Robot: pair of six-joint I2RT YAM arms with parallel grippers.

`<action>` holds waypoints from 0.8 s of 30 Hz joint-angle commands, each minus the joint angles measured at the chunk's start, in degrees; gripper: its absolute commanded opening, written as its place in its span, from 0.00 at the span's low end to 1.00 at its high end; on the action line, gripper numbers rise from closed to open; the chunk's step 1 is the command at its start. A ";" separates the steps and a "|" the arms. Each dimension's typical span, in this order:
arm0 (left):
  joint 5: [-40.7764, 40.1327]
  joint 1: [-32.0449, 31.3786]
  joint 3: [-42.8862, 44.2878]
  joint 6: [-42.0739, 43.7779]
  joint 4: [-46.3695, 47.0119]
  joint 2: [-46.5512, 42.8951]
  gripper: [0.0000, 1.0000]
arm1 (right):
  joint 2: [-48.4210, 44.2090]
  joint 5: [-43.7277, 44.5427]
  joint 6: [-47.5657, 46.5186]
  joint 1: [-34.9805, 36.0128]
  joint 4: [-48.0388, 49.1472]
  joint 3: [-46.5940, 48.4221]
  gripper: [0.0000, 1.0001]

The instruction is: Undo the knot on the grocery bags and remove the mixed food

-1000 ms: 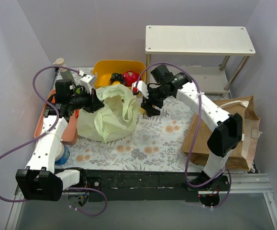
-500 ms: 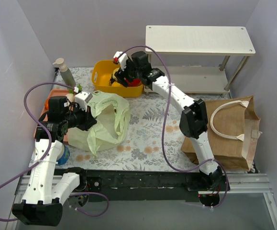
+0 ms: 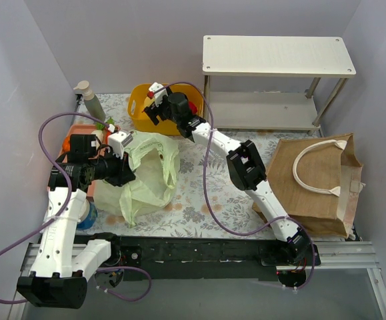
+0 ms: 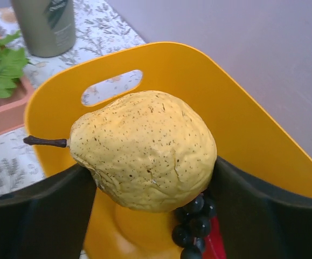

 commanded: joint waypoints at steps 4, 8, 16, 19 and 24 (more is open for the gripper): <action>2.23 0.21 2.06 1.00 -1.34 -0.43 0.00 | -5.72 4.64 3.85 -0.53 12.35 -1.20 0.98; 3.02 0.21 -0.31 0.47 2.34 -1.84 0.00 | -15.31 0.70 3.78 -0.62 11.39 -11.73 0.98; 2.32 0.21 -2.51 -0.41 8.76 -2.28 0.00 | -33.42 -3.89 4.92 -0.62 1.38 -23.00 0.99; -2.84 0.21 -2.51 -4.44 11.05 -1.40 0.00 | -42.90 -3.72 3.69 -0.53 -3.37 -32.39 0.98; -4.28 0.21 -4.70 -9.90 15.54 -2.89 0.00 | -62.82 4.59 -4.64 -0.18 -11.97 -49.27 0.99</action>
